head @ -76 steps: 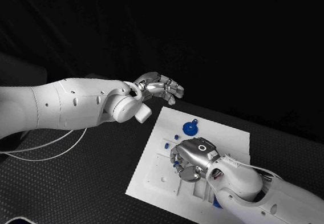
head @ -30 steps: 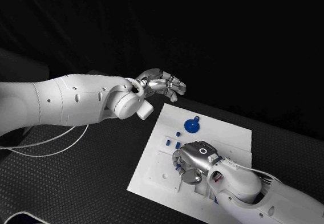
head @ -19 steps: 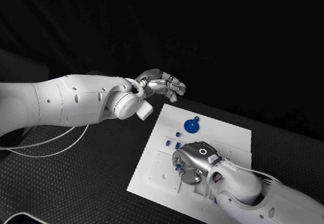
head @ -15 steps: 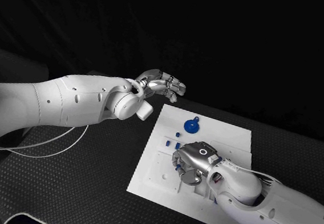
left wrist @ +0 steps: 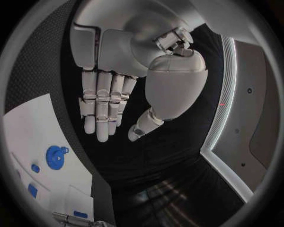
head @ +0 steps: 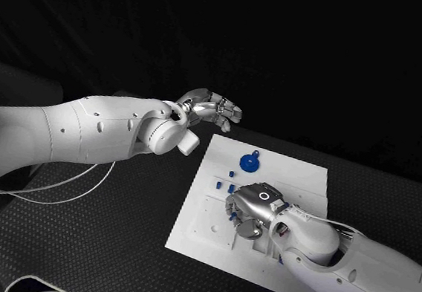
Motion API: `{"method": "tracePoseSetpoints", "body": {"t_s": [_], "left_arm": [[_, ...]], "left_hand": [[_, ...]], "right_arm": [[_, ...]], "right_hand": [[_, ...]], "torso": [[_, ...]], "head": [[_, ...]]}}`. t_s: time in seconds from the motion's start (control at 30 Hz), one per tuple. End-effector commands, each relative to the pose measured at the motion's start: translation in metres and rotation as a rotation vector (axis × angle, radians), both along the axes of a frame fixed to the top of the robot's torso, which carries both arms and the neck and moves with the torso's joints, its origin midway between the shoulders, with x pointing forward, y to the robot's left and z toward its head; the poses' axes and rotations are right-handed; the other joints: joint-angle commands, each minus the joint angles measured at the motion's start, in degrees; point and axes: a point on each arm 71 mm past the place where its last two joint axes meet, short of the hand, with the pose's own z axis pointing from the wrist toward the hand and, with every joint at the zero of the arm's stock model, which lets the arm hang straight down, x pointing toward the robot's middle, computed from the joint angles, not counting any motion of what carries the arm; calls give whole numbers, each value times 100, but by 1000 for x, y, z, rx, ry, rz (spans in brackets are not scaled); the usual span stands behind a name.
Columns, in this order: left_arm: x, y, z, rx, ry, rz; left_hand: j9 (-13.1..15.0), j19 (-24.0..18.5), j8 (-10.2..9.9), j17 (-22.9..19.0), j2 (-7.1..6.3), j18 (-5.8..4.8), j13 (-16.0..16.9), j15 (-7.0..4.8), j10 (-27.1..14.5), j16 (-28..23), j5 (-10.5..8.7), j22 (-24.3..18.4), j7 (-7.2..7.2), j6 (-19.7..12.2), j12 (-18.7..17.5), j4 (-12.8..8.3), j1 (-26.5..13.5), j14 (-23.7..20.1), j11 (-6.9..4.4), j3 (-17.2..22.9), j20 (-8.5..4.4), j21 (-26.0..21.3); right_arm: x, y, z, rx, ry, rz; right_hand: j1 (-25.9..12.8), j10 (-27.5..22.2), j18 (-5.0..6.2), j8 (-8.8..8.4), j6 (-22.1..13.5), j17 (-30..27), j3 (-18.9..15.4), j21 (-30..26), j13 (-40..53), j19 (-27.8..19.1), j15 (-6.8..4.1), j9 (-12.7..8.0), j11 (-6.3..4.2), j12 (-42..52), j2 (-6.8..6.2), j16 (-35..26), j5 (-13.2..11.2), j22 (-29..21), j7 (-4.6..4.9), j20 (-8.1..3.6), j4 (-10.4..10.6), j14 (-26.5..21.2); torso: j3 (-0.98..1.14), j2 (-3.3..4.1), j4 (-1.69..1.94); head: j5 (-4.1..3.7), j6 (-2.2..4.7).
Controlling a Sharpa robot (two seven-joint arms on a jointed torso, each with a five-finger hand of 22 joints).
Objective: Assemble the parts on the task board
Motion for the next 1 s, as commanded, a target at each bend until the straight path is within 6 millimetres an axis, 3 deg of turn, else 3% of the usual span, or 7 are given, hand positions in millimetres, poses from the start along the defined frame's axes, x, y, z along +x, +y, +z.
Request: {"method": "tracePoseSetpoints", "body": {"t_s": [0.03,0.57,1.0], "left_arm": [[0,-3,1,-13,-2,-16],[-1,-3,1,-13,0,-17],[-1,-4,1,-13,1,-18]], "left_hand": [[-9,7,16,9,-25,106,-6,8,-37,-29,-17,7,9,-47,-22,22,-9,37,-16,-18,26,-29],[-11,9,15,24,-28,107,-8,10,-45,-43,-19,13,14,-61,-22,27,-10,38,-14,-21,28,-39],[-12,11,16,33,-28,107,-8,11,-48,-51,-20,16,16,-67,-21,30,-12,39,-13,-23,29,-44]], "right_arm": [[0,0,-2,-32,-8,0],[-5,7,-2,-44,2,24],[-12,8,-15,-95,40,38]], "right_hand": [[-32,41,35,32,57,6,15,16,5,38,2,0,-10,-30,27,-26,-25,103,0,10,-9,39],[-36,42,35,29,58,11,19,18,12,37,2,3,-10,-36,29,-33,-24,102,-1,10,-13,42],[-56,41,35,22,55,18,14,18,21,32,3,6,-8,-47,44,-43,-16,101,2,13,-17,42]], "torso": [[-2,0,2],[-4,-1,4],[-1,-2,3]], "head": [[0,-10],[-4,-20],[2,-42]]}}
